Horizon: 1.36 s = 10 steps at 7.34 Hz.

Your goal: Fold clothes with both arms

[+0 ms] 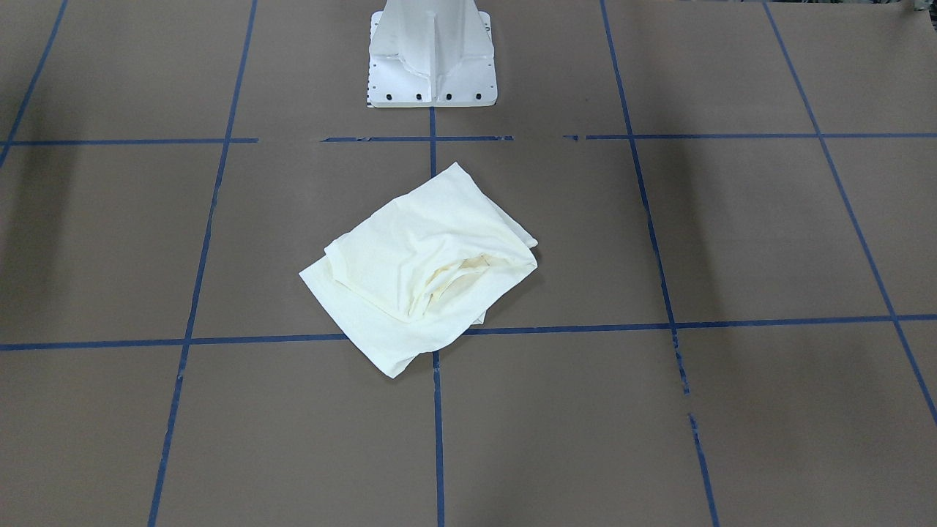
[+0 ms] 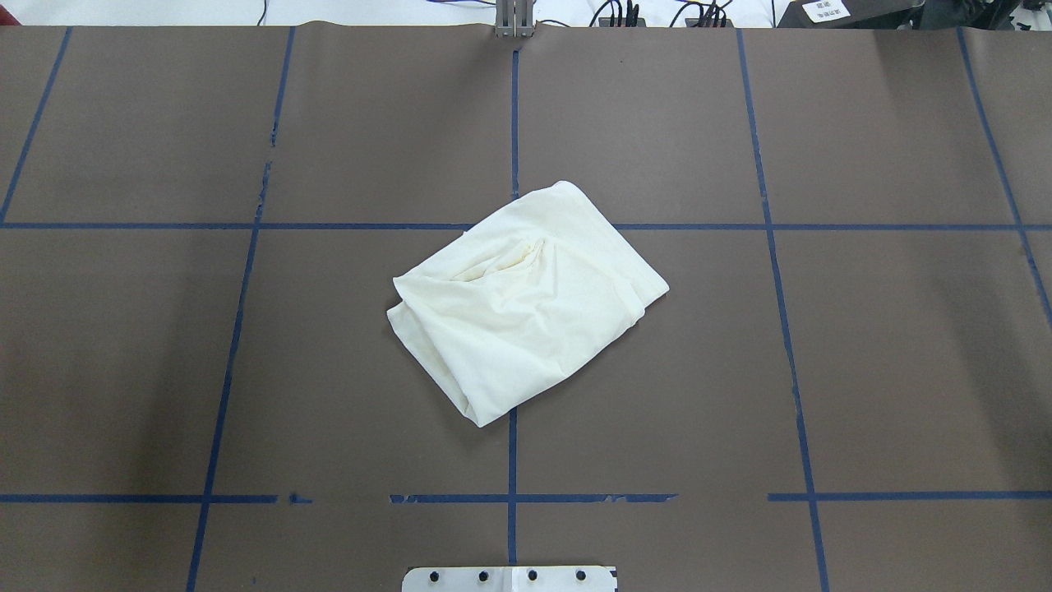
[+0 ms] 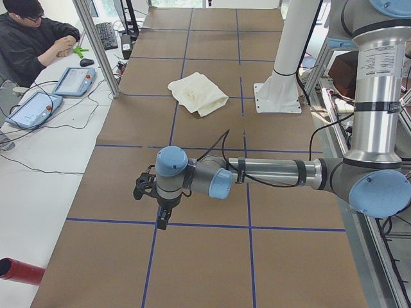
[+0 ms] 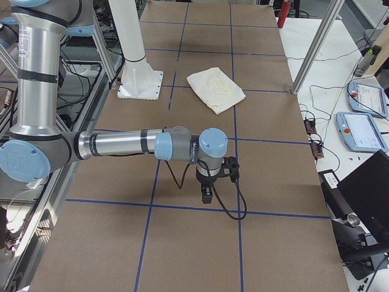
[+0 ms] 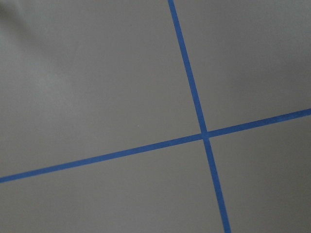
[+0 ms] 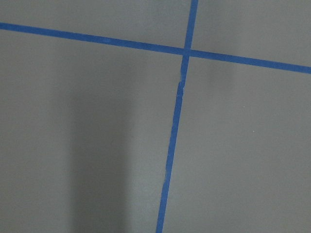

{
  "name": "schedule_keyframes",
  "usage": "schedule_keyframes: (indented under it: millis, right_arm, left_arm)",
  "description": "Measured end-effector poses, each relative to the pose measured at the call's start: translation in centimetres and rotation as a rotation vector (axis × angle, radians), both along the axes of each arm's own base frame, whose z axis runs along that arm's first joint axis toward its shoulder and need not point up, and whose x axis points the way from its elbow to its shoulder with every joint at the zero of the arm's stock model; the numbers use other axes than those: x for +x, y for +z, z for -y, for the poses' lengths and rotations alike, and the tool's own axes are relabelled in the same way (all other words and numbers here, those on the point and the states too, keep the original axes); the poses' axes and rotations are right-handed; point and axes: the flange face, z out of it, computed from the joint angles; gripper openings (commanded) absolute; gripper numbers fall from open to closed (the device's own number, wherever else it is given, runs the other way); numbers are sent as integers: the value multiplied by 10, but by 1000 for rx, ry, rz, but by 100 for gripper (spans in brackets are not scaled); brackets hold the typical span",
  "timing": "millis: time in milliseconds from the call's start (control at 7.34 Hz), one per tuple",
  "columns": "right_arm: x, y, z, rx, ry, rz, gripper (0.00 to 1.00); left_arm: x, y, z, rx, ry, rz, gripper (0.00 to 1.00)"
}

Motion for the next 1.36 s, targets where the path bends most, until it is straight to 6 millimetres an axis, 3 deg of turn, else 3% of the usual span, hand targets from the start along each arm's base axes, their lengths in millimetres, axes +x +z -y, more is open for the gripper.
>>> schedule_keyframes:
  millis: [681,1090,1363]
  right_arm:
    - [0,-1,4,-22,26,2,100]
    - [-1,6,-5,-63,48,12,100]
    - [-1,0,-1,-110,126,14,100]
  left_arm:
    - [7,4,-25,-102,11,-40,100]
    - [7,3,-27,-91,26,-36,100]
    - [8,0,-26,-85,27,-36,100]
